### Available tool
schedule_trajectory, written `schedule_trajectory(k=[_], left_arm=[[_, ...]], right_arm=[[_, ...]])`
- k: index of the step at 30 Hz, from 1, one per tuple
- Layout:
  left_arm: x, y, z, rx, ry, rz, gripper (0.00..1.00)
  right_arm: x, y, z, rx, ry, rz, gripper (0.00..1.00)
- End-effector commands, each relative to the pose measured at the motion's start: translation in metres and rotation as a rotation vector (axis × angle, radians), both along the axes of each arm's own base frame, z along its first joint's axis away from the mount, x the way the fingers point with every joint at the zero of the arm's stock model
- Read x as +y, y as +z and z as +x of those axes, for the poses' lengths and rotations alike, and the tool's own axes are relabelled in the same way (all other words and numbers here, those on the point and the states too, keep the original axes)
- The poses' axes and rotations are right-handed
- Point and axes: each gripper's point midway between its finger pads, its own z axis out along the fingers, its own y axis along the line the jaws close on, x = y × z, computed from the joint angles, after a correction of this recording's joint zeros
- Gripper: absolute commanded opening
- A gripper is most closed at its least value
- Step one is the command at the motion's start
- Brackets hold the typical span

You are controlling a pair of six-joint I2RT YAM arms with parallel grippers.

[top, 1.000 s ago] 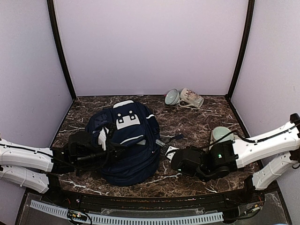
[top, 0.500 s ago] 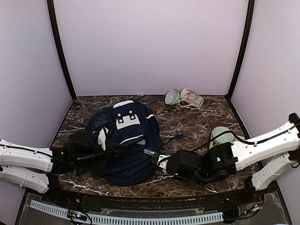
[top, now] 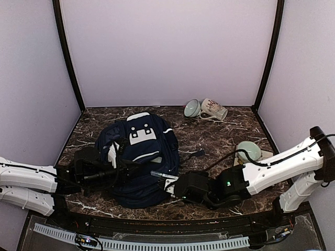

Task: Pack the student bag
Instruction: Place the pen in the upper front pocket of the bag.

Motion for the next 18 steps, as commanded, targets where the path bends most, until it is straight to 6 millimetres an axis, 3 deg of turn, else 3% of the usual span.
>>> schedule_trajectory(k=[1,12,18], left_arm=[[-0.006,0.015,-0.012,-0.003,-0.064,-0.077,0.0],[-0.012,0.017,-0.017,-0.006,-0.098,-0.078,0.0],[-0.011,0.015,-0.016,-0.01,-0.089,-0.069,0.0]], right_arm=[[0.025,0.025,0.013,-0.068,-0.01,0.079,0.0],[0.07,0.018,0.042,0.003,0.055,0.122,0.0],[0.103,0.037,0.053,0.059,0.111,0.217,0.0]])
